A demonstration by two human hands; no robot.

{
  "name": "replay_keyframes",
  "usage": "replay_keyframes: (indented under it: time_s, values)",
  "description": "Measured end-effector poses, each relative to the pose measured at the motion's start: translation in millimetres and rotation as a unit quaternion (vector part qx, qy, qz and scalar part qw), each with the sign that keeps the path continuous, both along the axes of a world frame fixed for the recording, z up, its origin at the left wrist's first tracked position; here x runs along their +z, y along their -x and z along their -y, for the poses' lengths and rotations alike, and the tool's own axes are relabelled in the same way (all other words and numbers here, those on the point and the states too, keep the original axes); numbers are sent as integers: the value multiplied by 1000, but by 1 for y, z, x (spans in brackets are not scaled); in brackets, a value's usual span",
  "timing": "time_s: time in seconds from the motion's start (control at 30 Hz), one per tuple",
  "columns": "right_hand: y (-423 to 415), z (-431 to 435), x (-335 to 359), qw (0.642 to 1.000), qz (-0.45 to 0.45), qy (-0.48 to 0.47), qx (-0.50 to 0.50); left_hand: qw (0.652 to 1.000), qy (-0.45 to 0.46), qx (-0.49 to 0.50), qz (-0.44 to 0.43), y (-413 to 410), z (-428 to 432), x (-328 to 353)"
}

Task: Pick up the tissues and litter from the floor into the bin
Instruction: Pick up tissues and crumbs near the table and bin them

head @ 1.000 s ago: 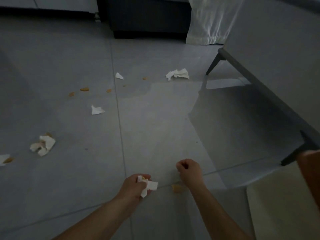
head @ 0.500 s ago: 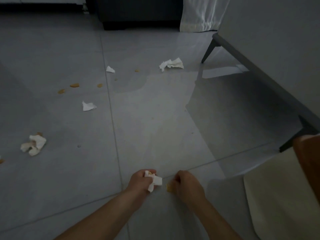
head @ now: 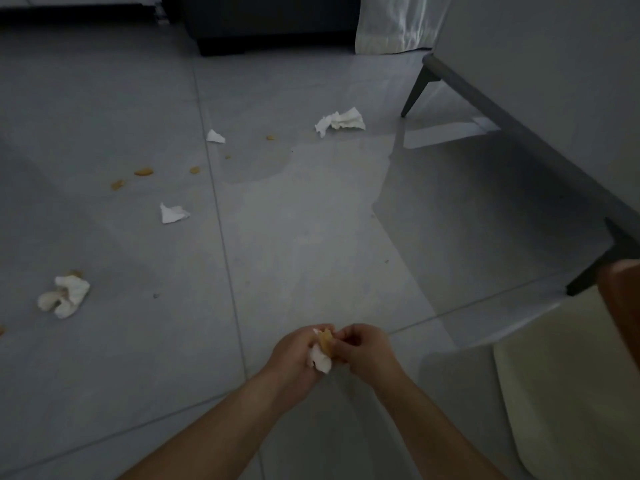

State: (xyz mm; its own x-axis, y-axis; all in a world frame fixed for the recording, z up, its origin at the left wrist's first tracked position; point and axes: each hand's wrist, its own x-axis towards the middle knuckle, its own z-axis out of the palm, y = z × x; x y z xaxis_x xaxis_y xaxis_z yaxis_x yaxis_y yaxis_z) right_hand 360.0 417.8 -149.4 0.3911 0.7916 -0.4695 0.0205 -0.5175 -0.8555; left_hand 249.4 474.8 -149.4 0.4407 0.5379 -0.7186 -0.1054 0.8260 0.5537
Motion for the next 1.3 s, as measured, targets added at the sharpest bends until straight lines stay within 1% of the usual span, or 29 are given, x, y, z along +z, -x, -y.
replay_keyframes:
  time_s: [0.03,0.07,0.13,0.17,0.2,0.23,0.27,0.3,0.37,0.43,0.5,0.6,0.73,0.83,0.9,0.97,1.03,1.1,1.13,1.2,1.23,1.3]
  values:
    - [0,-4,-1,1000,22,0,10,1000,4,6,10,-1,-3,1]
    - [-4,-8,-3,998,50,6,37,1000,-12,-7,10,-1,-6,1]
    - [-21,-22,-5,984,121,19,128,997,-57,-48,12,2,-8,-1]
    - [-35,-30,-6,976,161,24,145,997,-63,-52,-3,4,-8,-3]
    - [-51,-39,-7,970,206,31,129,997,-63,-47,-24,8,-9,-8]
    - [-68,-47,-10,962,256,40,88,996,-61,-40,-43,11,-10,-13]
    - [-85,-53,-12,954,294,49,30,996,-56,-32,-53,15,-11,-17]
    - [-99,-56,-14,949,309,63,-32,997,-49,-27,-52,18,-12,-21]
    - [-117,-64,-21,944,298,78,-122,998,-43,-31,-36,22,-11,-27]
    - [-123,-74,-27,938,305,70,-147,998,-51,-40,-20,24,-8,-31]
    - [-125,-81,-34,931,330,61,-146,997,-56,-40,-14,24,-6,-36]
    - [-128,-83,-40,927,345,52,-141,994,-81,-58,-34,24,-3,-41]
    - [-129,-84,-44,909,402,29,-109,991,-97,-80,-52,26,-4,-42]
    - [-128,-85,-43,901,423,63,-72,987,-105,-99,-71,25,-2,-39]
    - [-119,-83,-37,912,401,71,-52,987,-104,-84,-87,22,0,-36]
    - [-93,-74,-25,932,361,18,-11,991,-85,-51,-89,19,0,-29]
    - [-50,-55,-10,952,300,-44,33,995,-57,-15,-77,17,-1,-20]
    - [-5,-29,3,959,252,-89,91,998,-46,-5,-44,17,-2,-5]
    - [11,-18,8,954,256,-103,119,999,-44,-5,-15,17,-3,3]
    - [26,-1,17,928,318,-112,157,999,-5,15,34,17,-6,18]
    - [28,4,25,914,357,-117,154,998,13,28,48,16,-7,26]
    - [23,10,45,884,424,-147,130,997,4,38,63,14,-4,44]
